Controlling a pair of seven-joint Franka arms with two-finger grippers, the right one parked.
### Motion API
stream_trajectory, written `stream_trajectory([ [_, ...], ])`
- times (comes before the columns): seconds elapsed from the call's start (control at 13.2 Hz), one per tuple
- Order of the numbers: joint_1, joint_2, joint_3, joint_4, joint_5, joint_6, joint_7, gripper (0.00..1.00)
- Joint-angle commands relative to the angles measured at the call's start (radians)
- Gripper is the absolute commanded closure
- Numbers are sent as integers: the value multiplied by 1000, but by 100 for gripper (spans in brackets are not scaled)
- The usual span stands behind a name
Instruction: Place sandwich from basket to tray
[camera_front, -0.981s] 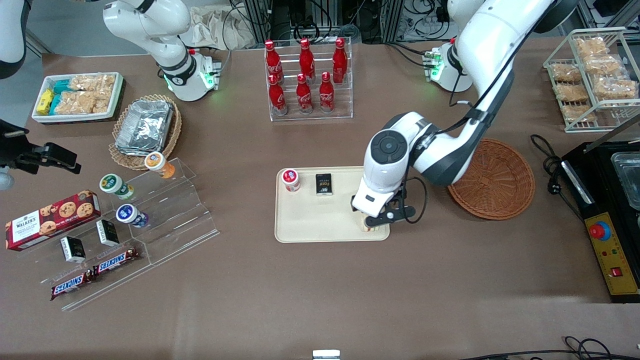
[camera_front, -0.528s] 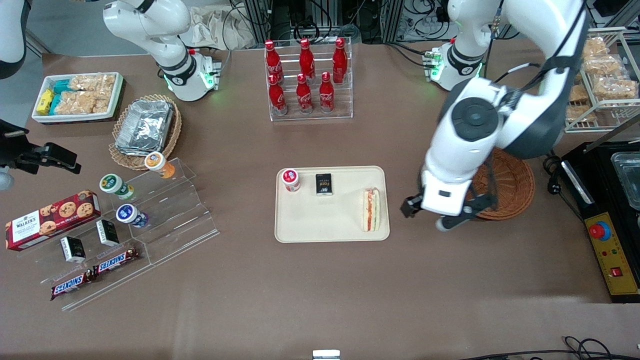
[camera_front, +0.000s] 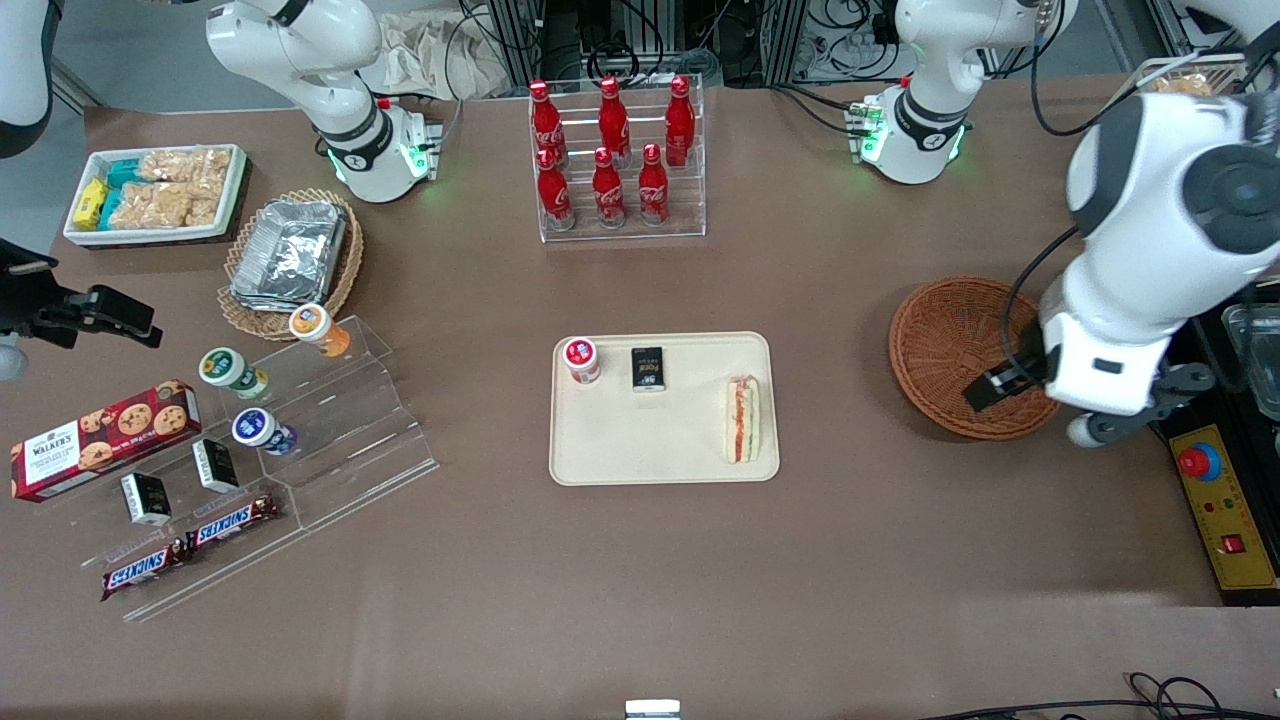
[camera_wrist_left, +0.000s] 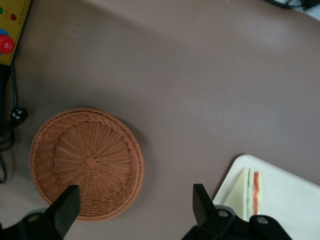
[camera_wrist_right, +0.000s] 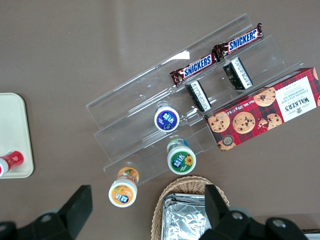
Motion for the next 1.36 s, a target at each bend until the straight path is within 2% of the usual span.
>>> stream_trajectory([
  [0.0,-3,-94,142,-44,-102,-58,281,0],
  [0.15,-5,-132,251,-47,-167,-113,491,0],
  [0.3,-20,-201,280,-126,-165,-110,560,0],
  [0.53,-23,-325,277,-310,-158,26,558,0],
  [0.6,-25,-324,273,-318,-161,45,552,0],
  [0.98,-42,-300,195,-309,-147,91,454,0],
  [1.13,-42,-260,170,-248,-144,71,394,0],
  [1.28,-43,-243,164,-220,-106,45,394,0],
])
